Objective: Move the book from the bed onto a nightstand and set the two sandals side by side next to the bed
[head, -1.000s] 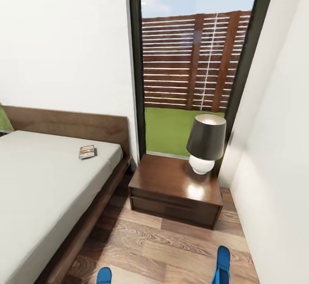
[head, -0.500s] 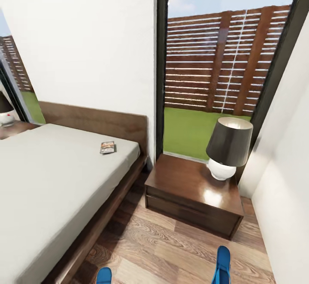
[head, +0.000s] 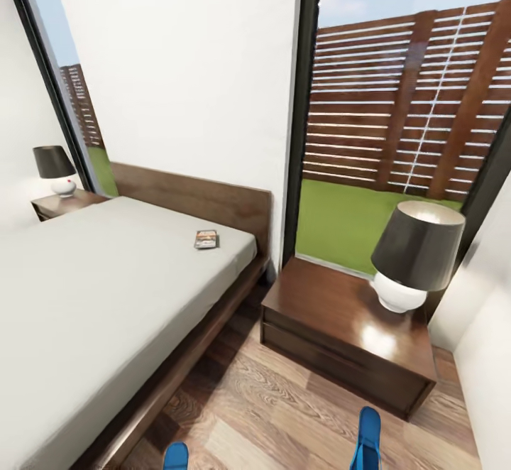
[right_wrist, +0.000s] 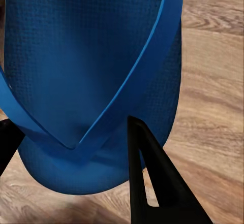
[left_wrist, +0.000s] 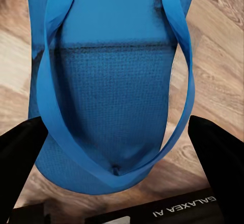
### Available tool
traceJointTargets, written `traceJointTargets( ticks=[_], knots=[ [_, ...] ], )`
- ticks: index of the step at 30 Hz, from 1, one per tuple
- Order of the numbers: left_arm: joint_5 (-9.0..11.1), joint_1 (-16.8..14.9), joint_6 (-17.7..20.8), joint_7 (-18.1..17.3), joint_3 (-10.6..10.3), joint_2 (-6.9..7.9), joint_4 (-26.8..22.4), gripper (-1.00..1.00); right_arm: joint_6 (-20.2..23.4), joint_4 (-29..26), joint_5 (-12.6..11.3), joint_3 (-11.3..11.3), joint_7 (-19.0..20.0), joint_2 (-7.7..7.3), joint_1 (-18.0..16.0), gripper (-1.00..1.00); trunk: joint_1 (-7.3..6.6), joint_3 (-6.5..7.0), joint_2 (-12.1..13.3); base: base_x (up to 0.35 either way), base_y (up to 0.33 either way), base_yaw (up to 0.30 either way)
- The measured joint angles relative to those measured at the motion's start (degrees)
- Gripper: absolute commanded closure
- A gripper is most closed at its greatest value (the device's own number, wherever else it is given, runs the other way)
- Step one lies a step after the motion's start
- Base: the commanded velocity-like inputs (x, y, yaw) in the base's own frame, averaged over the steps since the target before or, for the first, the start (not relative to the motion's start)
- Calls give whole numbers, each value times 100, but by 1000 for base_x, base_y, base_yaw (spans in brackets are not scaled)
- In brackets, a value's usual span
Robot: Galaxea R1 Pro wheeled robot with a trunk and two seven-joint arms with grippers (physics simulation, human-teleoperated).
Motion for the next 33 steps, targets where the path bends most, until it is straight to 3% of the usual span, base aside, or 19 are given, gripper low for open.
traceJointTargets(
  ticks=[13,33],
  knots=[
    [-12,1,4,5,-1,-40,-1,100,1,1,0,3,0,0,1,100,0,0,0,0,-92,293],
    [-13,0,7,6,0,-44,0,100,1,1,1,6,0,0,0,100,0,0,0,0,-5,293]
  ],
)
